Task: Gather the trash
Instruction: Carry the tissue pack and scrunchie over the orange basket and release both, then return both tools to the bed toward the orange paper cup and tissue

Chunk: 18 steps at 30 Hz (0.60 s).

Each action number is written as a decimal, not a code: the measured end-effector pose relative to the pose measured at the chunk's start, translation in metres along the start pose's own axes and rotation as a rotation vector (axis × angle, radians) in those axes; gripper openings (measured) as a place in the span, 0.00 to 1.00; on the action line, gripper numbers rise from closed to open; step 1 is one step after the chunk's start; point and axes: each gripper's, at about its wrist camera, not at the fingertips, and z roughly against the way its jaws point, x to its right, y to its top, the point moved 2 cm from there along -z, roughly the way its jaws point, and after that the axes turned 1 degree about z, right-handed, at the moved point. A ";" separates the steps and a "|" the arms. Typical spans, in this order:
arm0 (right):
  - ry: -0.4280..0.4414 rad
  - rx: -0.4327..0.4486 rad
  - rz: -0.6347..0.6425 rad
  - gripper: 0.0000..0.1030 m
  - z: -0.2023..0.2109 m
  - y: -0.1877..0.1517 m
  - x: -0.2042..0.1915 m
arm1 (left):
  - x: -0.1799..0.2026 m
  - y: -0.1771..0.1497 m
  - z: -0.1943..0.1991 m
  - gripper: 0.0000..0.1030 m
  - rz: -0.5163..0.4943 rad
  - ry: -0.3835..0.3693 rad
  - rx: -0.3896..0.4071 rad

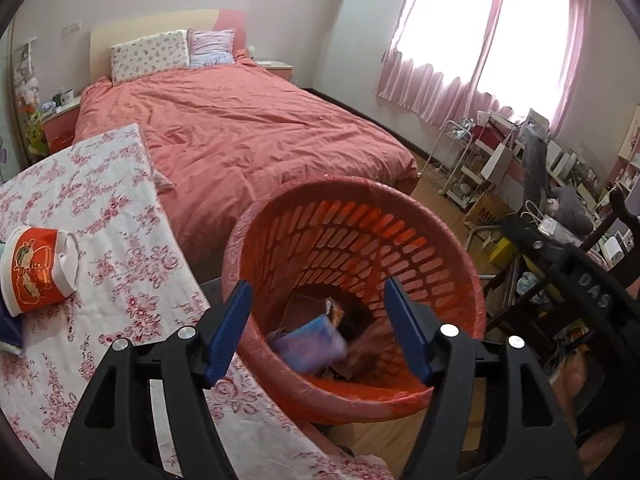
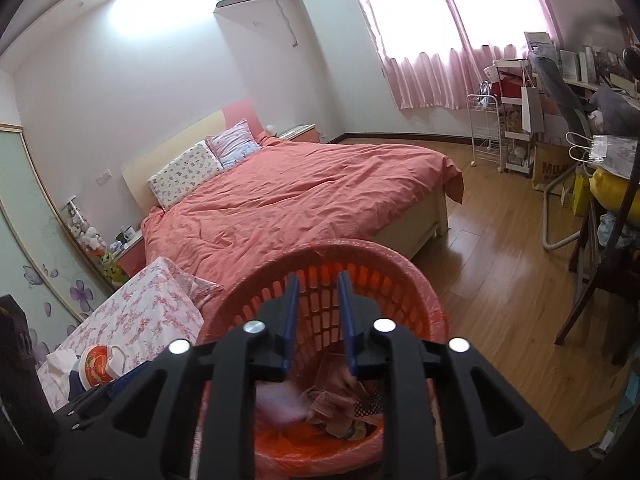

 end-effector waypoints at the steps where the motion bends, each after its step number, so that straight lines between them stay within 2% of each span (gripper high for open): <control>1: -0.005 0.001 0.005 0.31 0.002 -0.001 0.000 | -0.003 -0.001 0.002 0.66 0.006 0.007 -0.001; 10: -0.002 -0.028 0.066 0.37 0.008 -0.013 -0.020 | -0.041 -0.006 0.032 0.69 0.012 0.124 0.035; 18: 0.043 -0.062 0.137 0.38 0.017 -0.026 -0.064 | -0.094 -0.019 0.066 0.70 0.073 0.238 0.063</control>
